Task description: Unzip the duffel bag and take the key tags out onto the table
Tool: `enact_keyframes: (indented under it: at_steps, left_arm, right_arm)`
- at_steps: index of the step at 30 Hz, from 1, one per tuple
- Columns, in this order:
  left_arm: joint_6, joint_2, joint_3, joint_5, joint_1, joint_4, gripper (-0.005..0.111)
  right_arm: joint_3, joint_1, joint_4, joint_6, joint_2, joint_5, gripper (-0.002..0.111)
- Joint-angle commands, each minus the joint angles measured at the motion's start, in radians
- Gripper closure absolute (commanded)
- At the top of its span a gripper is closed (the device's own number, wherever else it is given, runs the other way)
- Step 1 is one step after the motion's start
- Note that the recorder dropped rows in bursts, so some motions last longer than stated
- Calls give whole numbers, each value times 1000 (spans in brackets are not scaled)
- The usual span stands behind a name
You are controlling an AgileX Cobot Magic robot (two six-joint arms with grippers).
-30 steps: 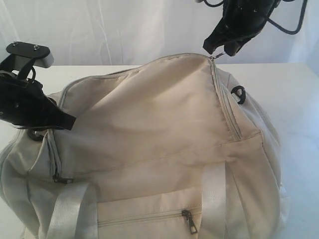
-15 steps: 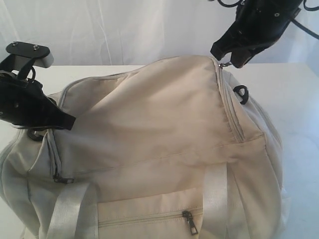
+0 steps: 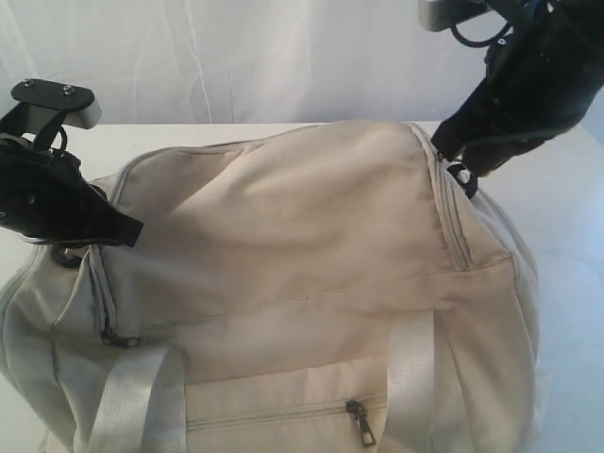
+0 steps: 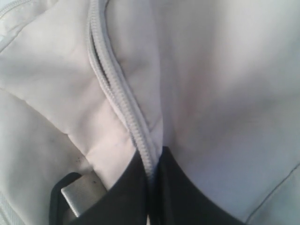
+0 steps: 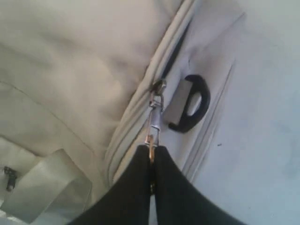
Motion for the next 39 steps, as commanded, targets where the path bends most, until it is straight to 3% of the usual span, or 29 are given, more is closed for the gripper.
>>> enact_keyframes:
  at_steps: [1, 12, 20, 23, 28, 30, 34, 39]
  left_arm:
    - [-4, -12, 1, 24, 4, -1, 107]
    - [-4, -12, 1, 26, 4, -1, 107]
    - [13, -12, 1, 56, 4, -1, 107]
    - [14, -12, 1, 67, 4, -1, 107]
    - [33, -12, 1, 79, 4, -3, 107]
    - [33, -12, 1, 79, 4, -3, 107]
    - [33, -12, 1, 82, 4, -5, 107]
    - [33, -12, -1, 79, 4, -5, 107]
  right_arm:
    - [90, -6, 37, 5, -92, 9, 108]
    - [324, -6, 89, 1, -308, 9, 108]
    - [475, -6, 181, -51, -348, 9, 108]
    - [508, -6, 209, -80, -348, -32, 96]
    - [473, -6, 209, -108, -348, -104, 54]
    - [439, -6, 205, -108, -348, -181, 45]
    - [380, -6, 209, -96, -333, -401, 45]
    - [267, -8, 211, -94, -180, -470, 46]
